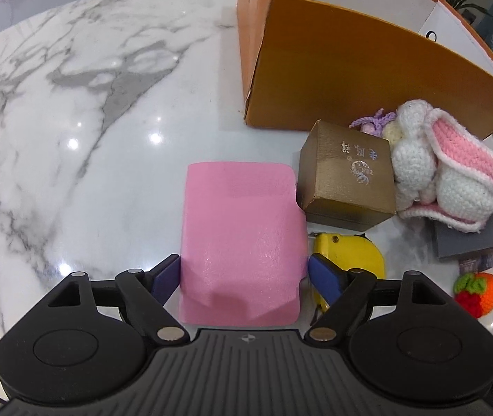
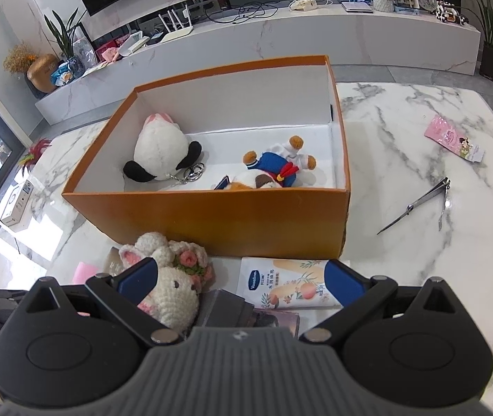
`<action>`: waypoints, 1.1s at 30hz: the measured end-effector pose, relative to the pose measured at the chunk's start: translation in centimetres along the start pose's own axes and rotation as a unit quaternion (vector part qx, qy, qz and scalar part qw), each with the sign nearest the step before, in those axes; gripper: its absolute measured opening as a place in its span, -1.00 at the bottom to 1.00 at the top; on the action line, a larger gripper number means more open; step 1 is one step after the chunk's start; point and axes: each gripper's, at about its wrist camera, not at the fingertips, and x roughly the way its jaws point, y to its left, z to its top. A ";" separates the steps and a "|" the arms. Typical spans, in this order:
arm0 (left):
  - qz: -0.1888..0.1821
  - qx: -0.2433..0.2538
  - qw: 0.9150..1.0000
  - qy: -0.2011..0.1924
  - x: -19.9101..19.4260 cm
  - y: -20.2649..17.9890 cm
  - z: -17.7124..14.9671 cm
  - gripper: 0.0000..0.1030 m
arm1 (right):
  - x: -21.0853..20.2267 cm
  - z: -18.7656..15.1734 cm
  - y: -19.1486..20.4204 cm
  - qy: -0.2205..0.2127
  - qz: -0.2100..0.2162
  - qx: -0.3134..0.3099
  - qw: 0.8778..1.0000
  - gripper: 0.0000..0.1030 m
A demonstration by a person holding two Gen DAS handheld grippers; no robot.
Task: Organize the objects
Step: 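Grasp the pink notebook with the left gripper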
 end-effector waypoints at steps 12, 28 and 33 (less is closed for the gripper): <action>0.043 0.017 0.999 -0.011 0.7 -1.0 0.5 0.89 | 0.2 -1.4 -0.5 0.038 0.001 -0.011 0.999 0.98; 0.044 0.018 0.999 -0.010 0.6 -0.9 0.5 0.89 | 1.5 -2.7 -3.3 0.093 -0.026 -0.001 0.995 0.98; 0.044 0.016 0.999 -0.008 0.7 -0.9 0.6 0.89 | 2.3 -4.7 -2.8 0.145 -0.019 -0.068 0.987 0.98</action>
